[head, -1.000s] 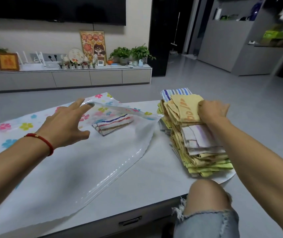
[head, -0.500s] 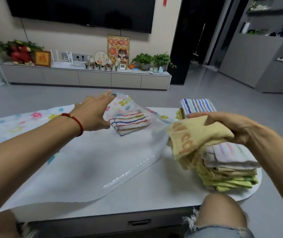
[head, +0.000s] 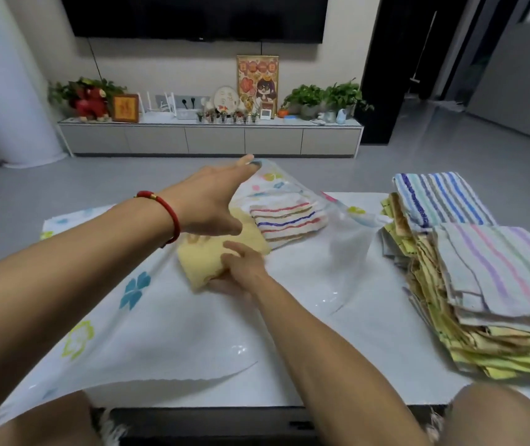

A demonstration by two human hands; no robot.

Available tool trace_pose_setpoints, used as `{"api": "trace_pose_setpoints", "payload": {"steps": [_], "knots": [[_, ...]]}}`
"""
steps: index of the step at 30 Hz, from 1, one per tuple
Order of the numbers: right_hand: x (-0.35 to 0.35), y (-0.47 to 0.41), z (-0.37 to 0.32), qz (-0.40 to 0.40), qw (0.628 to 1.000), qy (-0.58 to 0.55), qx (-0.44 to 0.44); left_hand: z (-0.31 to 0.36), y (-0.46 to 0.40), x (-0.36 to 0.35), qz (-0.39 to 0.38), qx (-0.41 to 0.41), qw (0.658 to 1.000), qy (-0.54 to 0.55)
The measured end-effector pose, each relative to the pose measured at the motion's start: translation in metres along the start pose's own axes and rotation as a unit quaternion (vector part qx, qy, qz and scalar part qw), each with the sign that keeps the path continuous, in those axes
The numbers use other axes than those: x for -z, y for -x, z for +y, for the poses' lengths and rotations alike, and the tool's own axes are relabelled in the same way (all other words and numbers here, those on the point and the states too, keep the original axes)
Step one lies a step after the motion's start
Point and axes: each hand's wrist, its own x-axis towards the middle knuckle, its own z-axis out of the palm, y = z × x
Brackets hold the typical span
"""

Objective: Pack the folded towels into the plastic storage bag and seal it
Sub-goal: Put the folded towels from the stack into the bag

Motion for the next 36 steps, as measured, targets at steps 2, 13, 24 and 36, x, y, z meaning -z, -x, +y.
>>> {"api": "trace_pose_setpoints", "payload": {"steps": [2,13,24,36], "knots": [[-0.018,-0.011,0.025,0.024,0.999,-0.014,-0.025,0.000,0.005,-0.001,-0.013,-0.003,1.000,0.008],[-0.033,-0.048,0.008,-0.022,0.999,-0.006,0.029,0.000,0.021,0.002,-0.048,-0.030,0.998,0.037],[0.171,0.123,-0.045,0.167,0.842,0.481,0.178,0.008,0.018,-0.028,-0.027,-0.026,0.999,0.007],[0.381,0.172,-0.085,0.376,0.678,0.624,-0.102,0.009,0.081,-0.047,-0.051,0.044,0.997,-0.042]]}}
